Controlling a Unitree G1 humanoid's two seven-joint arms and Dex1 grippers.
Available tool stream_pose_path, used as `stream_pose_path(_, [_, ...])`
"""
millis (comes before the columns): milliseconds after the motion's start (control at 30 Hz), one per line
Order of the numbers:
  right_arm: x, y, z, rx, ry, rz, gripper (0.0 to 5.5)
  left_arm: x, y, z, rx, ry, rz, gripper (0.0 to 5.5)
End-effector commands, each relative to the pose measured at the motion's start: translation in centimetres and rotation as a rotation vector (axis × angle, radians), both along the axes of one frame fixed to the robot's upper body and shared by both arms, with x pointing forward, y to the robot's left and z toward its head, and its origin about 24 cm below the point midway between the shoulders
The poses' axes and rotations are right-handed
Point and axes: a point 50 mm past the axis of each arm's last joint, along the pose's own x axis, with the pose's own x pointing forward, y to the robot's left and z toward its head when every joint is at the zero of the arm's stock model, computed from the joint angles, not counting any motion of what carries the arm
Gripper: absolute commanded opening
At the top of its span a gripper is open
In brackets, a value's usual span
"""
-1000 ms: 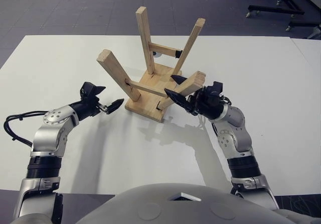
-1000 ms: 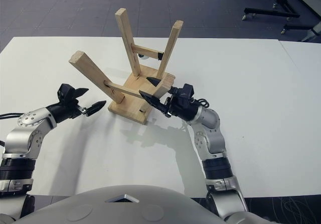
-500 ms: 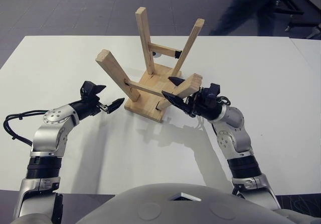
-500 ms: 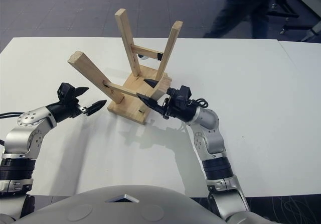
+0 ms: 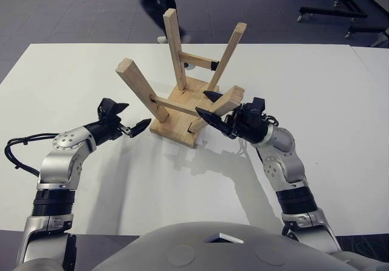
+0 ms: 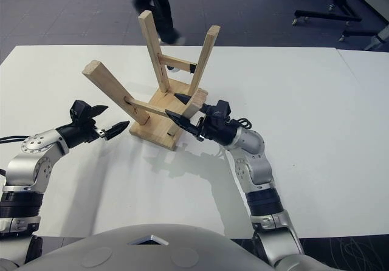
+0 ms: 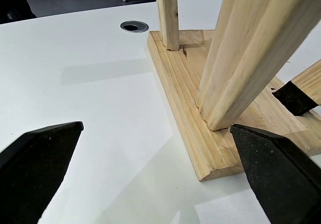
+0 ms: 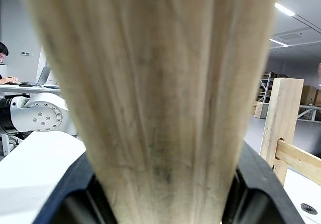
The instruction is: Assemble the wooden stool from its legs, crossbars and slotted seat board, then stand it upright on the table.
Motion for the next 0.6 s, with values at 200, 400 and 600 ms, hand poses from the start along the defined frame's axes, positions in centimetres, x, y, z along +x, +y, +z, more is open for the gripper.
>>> stream_pose_path(200, [-0.1, 0.4, -1.2, -0.074, 0.070, 0.019, 2.06, -0.2, 0.7, 3.3, -0.116, -0.056, 0.008, 5.40])
stream_pose_path(400, [-0.1, 0.3, -1.5, -0.074, 0.075, -0.001, 2.06, -1.9, -0.1, 5.7, -0.129, -0.055, -0.108, 5.40])
stream_pose_path(600, [0.0, 0.2, -1.6, -0.078, 0.077, -0.006, 2.06, -2.3, 2.6, 7.8, 0.049, -0.100, -0.096, 5.40])
